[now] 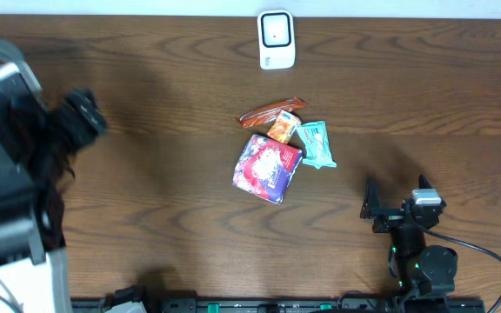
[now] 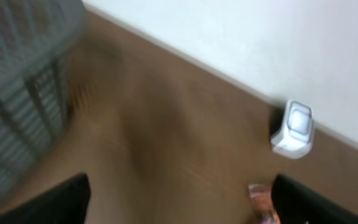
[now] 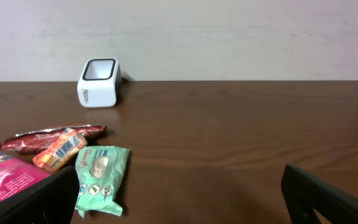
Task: Scan the item barcode
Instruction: 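Lower the left gripper back toward the basket, then reach the right gripper to the pink-purple packet and grasp it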
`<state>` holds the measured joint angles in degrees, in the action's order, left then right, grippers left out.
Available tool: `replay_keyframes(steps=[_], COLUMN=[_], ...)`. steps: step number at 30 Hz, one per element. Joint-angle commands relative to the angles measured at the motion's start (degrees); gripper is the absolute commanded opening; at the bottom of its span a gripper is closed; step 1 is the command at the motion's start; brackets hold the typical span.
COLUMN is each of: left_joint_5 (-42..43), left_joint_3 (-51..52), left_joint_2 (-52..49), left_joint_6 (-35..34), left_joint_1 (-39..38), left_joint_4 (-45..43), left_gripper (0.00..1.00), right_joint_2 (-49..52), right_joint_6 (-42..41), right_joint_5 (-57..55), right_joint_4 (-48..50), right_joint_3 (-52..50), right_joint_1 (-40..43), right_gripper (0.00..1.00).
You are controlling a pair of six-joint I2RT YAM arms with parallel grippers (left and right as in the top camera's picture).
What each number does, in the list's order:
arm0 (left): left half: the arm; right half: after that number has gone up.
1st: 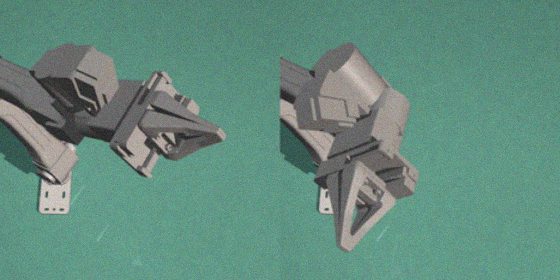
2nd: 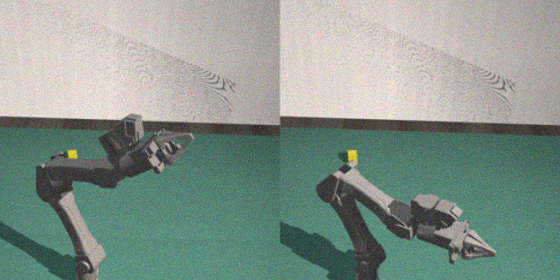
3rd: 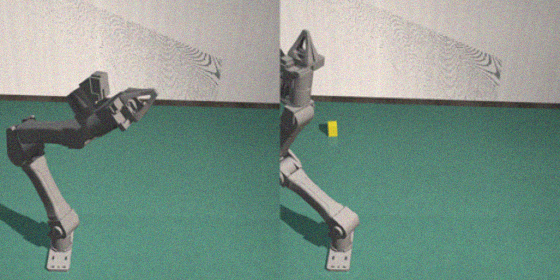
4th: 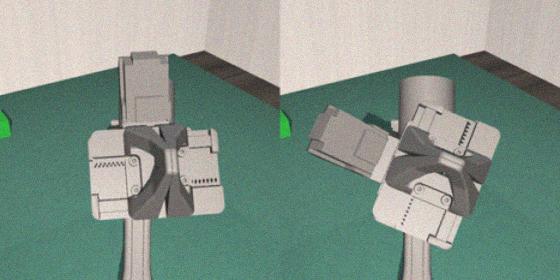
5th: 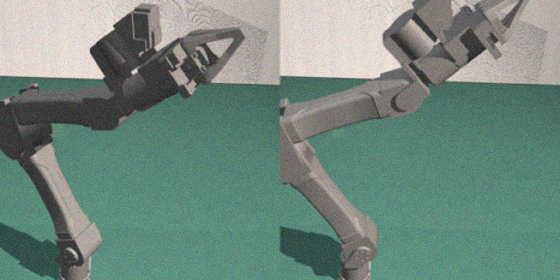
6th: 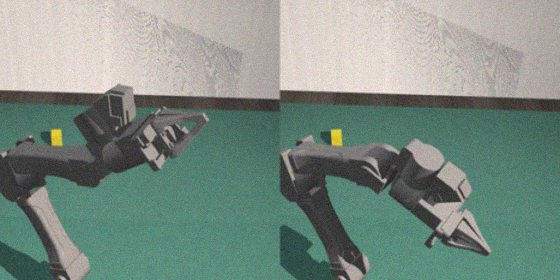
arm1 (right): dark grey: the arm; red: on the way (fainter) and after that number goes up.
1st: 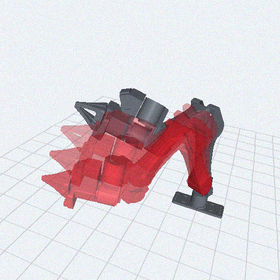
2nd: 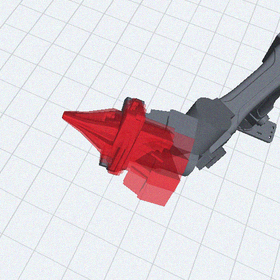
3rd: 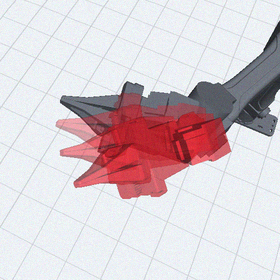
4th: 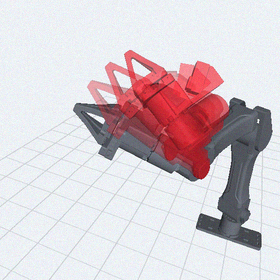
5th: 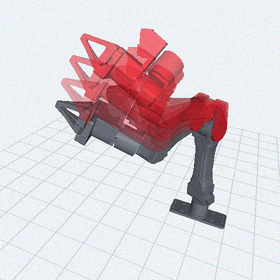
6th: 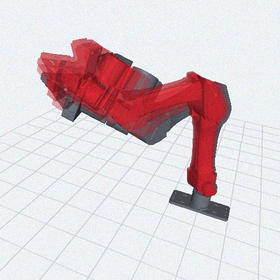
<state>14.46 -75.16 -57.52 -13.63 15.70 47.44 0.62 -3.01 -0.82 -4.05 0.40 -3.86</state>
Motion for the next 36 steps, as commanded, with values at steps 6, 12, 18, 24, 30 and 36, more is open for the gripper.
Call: replay_keyframes(steps=[6,12,18,24,30,36], left_joint_5=[5.9,5.9,5.9,5.9,5.9,5.9], left_joint_3=[-0.1,-0.1,-0.1,-0.1,-0.1,-0.1], left_joint_2=[2.2,1.2,1.0,1.0,1.0,1.0], left_joint_6=[-0.6,-3.0,-3.0,-3.0,-3.0,-3.0], left_joint_1=[0.0,0.0,0.0,0.0,0.0,0.0], left_joint_4=[22.3,29.9,30.1,30.1,30.1,30.1], left_gripper=[0.98,0.98,0.98,0.98,0.98,0.98], right_joint_2=[-0.3,-0.3,-0.3,-0.3,-0.3,-0.3], right_joint_6=[-0.6,-0.6,-0.6,-16.4,-46.8,-59.2], right_joint_5=[0.3,0.3,0.3,12.9,41.1,41.8], right_joint_4=[-0.3,-0.3,-0.2,1.5,1.8,17.6], right_joint_3=[-0.1,-0.1,-0.1,-0.1,-0.1,-0.1], right_joint_1=[0.3,0.3,0.3,0.3,0.3,0.3], right_gripper=[0.99,0.99,0.99,0.99,0.99,0.99])
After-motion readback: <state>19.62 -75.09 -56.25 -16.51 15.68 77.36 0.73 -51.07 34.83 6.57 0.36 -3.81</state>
